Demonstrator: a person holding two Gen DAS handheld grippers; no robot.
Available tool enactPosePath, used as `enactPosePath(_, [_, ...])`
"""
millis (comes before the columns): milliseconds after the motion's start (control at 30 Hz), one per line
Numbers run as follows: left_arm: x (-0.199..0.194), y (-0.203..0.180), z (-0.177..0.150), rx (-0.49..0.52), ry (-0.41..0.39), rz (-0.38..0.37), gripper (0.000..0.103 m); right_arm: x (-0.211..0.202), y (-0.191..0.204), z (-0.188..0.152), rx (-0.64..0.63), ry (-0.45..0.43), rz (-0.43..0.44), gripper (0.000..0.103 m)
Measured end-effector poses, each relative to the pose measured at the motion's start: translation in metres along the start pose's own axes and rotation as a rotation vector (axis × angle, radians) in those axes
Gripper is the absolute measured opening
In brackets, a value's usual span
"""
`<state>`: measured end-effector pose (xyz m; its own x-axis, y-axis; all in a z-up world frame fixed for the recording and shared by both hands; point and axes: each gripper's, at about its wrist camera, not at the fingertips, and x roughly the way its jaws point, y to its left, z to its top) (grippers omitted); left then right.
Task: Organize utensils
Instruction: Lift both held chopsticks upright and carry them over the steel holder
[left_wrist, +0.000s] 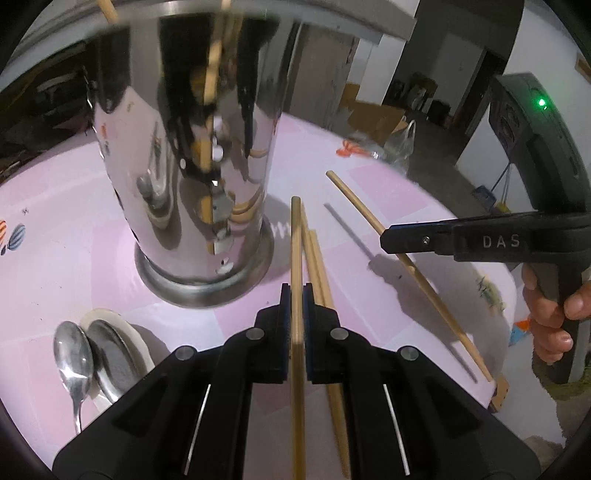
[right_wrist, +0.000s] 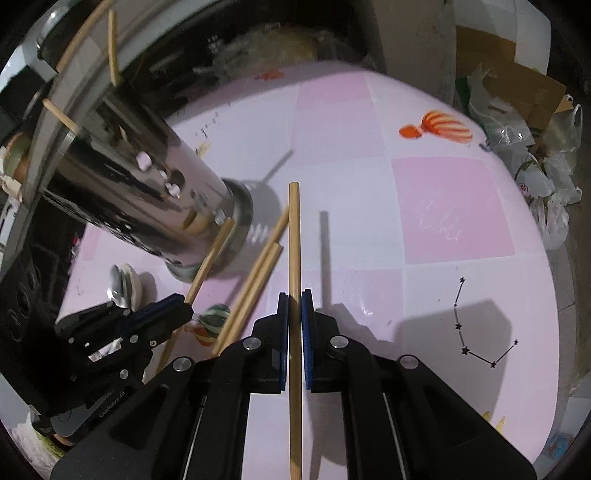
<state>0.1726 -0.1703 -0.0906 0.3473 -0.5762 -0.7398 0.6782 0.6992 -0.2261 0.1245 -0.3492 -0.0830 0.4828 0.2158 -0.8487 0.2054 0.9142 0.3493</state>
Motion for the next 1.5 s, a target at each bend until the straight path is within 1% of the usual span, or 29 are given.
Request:
enactPosePath(167, [-0.025,0.001,0.002,-0.001,-0.079,-0.012,0.005,-0.021,0.000,0.003,0.018,-0.078,0.039,0.007])
enactPosePath(333, [-0.057,0.002,0.009,-0.006,-0.179,-0.030,0.005,-0.049,0.008,0.006,0.008,-0.176,0.070,0.007])
enactPosePath(567, [-0.110,0.001,0.027,-0.011,-0.344,-0.054,0.005,-0.081,0.015,0.015,-0.007,-0.264,0.103,0.007])
enactPosePath(633, [-0.128,0.003,0.033,-0.009,-0.409,-0.062,0.005,-0.090,0.018,0.019,-0.019,-0.295,0.127,0.007])
enactPosePath(700, [-0.142,0.003,0.039,-0.006,-0.468,-0.068,0.005,-0.097,0.023,0.021,-0.036,-0.321,0.133,0.007])
enactPosePath(833, [-0.163,0.008,0.052,0.002,-0.567,-0.090,0.005,-0.101,0.027,0.029,-0.042,-0.337,0.165,0.007])
enactPosePath(967, [-0.172,0.015,0.068,-0.008,-0.625,-0.121,0.005,-0.104,0.033,0.035,-0.050,-0.349,0.192,0.007])
enactPosePath(1067, [-0.173,0.026,0.084,-0.045,-0.658,-0.151,0.005,-0.109,0.040,0.041,-0.067,-0.369,0.204,0.007])
enactPosePath(1167, [-0.170,0.039,0.100,-0.077,-0.712,-0.183,0.005,-0.113,0.045,0.046,-0.081,-0.387,0.211,0.007])
enactPosePath(1267, [-0.163,0.050,0.116,-0.105,-0.737,-0.199,0.005,-0.113,0.048,0.048,-0.083,-0.387,0.216,0.007])
enactPosePath(1500, [-0.143,0.065,0.144,-0.130,-0.775,-0.175,0.005,-0.106,0.040,0.046,-0.064,-0.364,0.214,0.007])
